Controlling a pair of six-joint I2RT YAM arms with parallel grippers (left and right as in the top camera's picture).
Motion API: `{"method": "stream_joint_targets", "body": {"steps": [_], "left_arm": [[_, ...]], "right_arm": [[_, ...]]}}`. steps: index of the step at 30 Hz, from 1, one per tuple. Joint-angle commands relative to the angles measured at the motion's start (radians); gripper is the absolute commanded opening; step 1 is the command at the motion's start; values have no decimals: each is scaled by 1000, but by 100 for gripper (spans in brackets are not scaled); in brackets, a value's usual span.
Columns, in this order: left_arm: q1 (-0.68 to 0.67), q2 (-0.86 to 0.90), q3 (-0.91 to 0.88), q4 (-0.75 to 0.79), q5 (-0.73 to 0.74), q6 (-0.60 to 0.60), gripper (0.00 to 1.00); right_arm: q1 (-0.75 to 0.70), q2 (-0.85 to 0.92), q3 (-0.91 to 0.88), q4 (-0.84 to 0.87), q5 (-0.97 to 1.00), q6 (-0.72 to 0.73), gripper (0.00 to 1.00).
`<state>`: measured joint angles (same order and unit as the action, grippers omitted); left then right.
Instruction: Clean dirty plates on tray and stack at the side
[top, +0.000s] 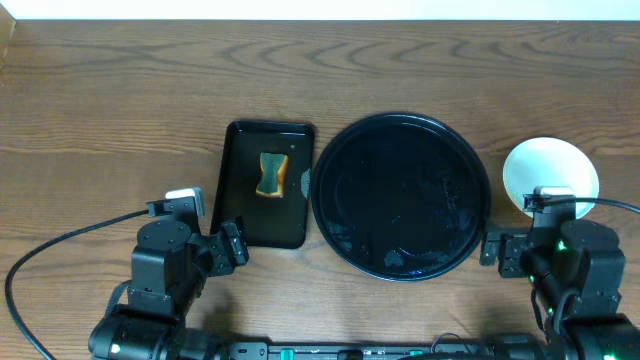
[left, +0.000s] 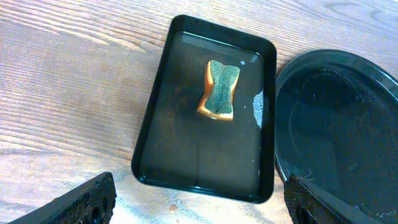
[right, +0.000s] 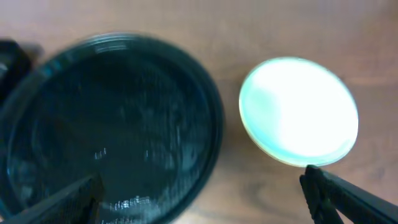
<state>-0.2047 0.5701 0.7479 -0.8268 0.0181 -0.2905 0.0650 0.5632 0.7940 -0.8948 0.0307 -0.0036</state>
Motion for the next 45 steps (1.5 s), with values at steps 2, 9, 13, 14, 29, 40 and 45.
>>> {"method": "stream_joint_targets", "body": {"steps": [2, 9, 13, 14, 29, 40, 45], "left_arm": [[0, -3, -8, 0, -15, 13, 88], [0, -3, -8, 0, -15, 13, 88], [0, -3, -8, 0, -15, 12, 88], [0, -3, -8, 0, -15, 13, 88], [1, -3, -8, 0, -15, 13, 88], [0, -3, -8, 0, -15, 13, 88], [0, -3, -8, 0, -15, 13, 88]], "right_arm": [[8, -104, -80, 92, -51, -95, 99], [8, -331, -309, 361, -101, -95, 99], [8, -434, -444, 537, -110, -85, 99], [8, -454, -474, 579, -110, -77, 99], [-12, -558, -789, 994, -5, 19, 99], [-11, -557, -789, 821, -46, 25, 99], [-11, -557, -789, 821, -46, 25, 99]]}}
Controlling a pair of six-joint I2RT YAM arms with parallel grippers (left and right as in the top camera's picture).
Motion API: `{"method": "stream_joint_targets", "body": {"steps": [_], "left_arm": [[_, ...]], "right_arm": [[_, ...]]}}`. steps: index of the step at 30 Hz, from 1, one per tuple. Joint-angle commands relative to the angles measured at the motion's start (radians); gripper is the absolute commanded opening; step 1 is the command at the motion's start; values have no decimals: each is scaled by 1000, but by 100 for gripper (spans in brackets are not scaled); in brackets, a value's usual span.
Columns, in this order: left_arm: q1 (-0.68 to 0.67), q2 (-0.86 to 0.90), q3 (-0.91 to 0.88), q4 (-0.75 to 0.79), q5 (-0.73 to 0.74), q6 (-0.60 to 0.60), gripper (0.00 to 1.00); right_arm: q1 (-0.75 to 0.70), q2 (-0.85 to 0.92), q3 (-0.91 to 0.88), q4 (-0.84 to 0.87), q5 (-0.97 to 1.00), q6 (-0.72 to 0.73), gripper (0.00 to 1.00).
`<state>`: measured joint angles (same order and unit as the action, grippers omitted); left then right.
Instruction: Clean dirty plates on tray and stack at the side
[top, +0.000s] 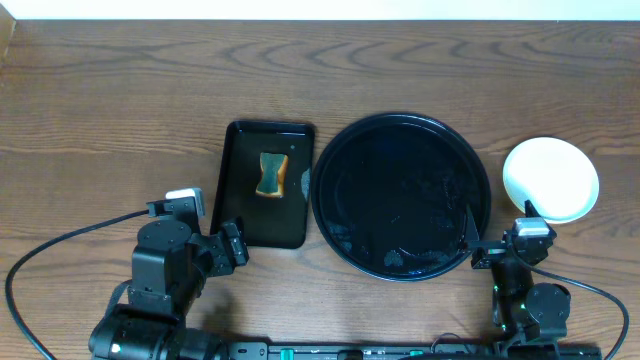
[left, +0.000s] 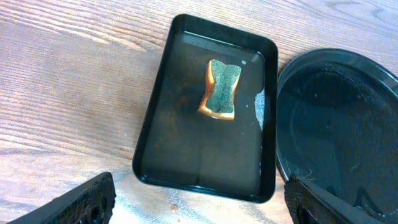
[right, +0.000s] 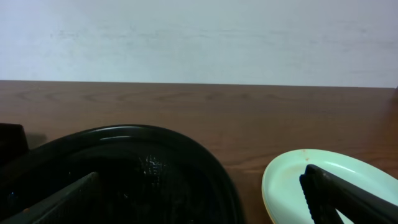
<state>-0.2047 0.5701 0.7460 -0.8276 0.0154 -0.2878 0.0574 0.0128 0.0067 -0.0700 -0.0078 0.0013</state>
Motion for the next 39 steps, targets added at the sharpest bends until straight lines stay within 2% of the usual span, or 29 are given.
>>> {"method": "stream_joint_targets", "body": {"steps": [1, 27, 32, 39], "left_arm": [[1, -3, -6, 1, -13, 10, 88], [31, -28, -10, -37, -26, 26, 88], [128, -138, -94, 40, -20, 26, 88], [188, -369, -367, 260, 3, 26, 88]], "right_arm": [[-4, -6, -1, -5, -8, 20, 99], [-4, -6, -1, -5, -8, 20, 99], [-4, -6, -1, -5, -8, 20, 99], [-4, -6, -1, -5, -8, 20, 99]]}}
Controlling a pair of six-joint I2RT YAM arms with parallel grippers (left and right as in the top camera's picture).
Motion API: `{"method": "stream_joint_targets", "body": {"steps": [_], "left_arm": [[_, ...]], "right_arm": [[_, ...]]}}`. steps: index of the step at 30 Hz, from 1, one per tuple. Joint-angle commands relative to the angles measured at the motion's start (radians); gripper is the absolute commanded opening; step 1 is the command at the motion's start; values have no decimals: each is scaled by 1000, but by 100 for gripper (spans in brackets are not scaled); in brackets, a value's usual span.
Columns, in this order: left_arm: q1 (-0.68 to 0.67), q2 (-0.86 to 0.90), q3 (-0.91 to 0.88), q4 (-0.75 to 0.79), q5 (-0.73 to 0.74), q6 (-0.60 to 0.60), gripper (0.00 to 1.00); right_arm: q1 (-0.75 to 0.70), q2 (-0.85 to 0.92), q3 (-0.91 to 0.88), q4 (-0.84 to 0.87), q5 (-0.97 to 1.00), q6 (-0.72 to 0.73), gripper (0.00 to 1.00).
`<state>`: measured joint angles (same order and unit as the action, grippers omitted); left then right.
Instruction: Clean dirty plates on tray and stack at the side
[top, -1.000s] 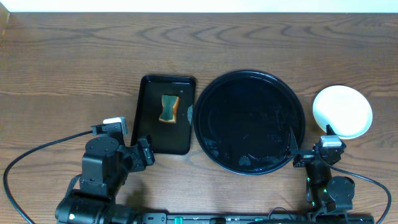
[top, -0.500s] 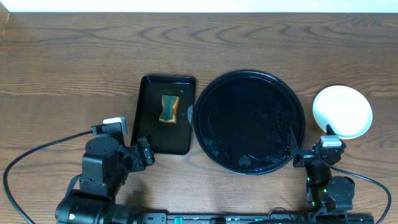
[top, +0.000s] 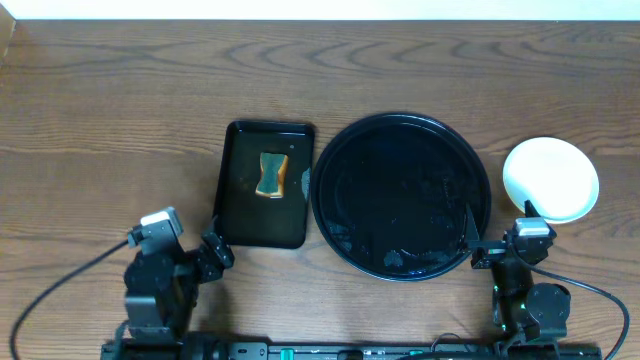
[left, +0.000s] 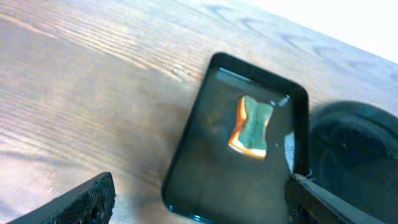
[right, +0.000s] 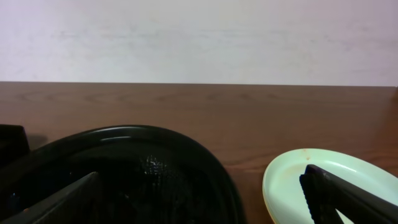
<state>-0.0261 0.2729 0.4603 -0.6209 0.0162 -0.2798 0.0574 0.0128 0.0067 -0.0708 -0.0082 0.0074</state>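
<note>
A large round black tray (top: 400, 195) lies mid-table, wet, with no plate on it. A white plate (top: 550, 178) rests on the wood to its right; the right wrist view shows it as pale green (right: 329, 180). A yellow-and-green sponge (top: 271, 174) lies in a rectangular black tray (top: 240, 225) to the left. My left gripper (top: 212, 252) is open near that tray's front left corner, holding nothing. My right gripper (top: 500, 235) is open and low at the front edge, between the round tray and the plate.
Bare brown wood surrounds the trays at the far side and left. A black cable (top: 60, 265) runs from the left arm across the front left. A white wall (right: 199, 37) stands beyond the table's far edge.
My left arm has drawn back toward the front left; its view now sees the sponge tray from farther off and more aslant. The right arm, trays, sponge and plate are unchanged.
At first my right gripper was open above the table beside the white plate, looking down. Then it was low at the front edge, looking level across the table, where it stays. My left gripper stayed open by the sponge tray, then was farther back.
</note>
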Motion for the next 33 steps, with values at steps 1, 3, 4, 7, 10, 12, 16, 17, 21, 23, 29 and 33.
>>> {"method": "stream_joint_targets", "body": {"steps": [1, 3, 4, 7, 10, 12, 16, 17, 21, 23, 29, 33], "left_arm": [[10, -101, -118, 92, 2, 18, 88], [10, -156, -189, 177, 2, 18, 88], [10, -181, -222, 220, 2, 18, 88], [10, -243, -316, 367, 2, 37, 88], [10, -272, -399, 530, 2, 68, 88], [10, -271, -441, 634, 2, 98, 88], [10, -271, -456, 690, 2, 200, 88], [10, -271, -456, 680, 2, 217, 88], [10, -271, -456, 548, 2, 212, 88], [10, -272, -456, 550, 2, 208, 88], [10, -271, -456, 550, 1, 208, 88], [10, -269, -456, 550, 1, 208, 88]], "right_arm": [[-4, -6, -1, -4, -7, 14, 99], [-4, -6, -1, -3, -8, 14, 99], [-4, -6, -1, -4, -7, 14, 99], [-4, -6, -1, -3, -7, 14, 99], [-4, -6, -1, -3, -7, 14, 99], [-4, -6, -1, -4, -7, 14, 99], [-4, -6, -1, -4, -7, 14, 99], [-4, -6, -1, -3, -7, 14, 99], [-4, -6, -1, -3, -7, 14, 99], [-4, -6, -1, -4, -8, 14, 99], [-4, -6, -1, -4, -7, 14, 99], [-4, -6, -1, -4, -7, 14, 99]]}}
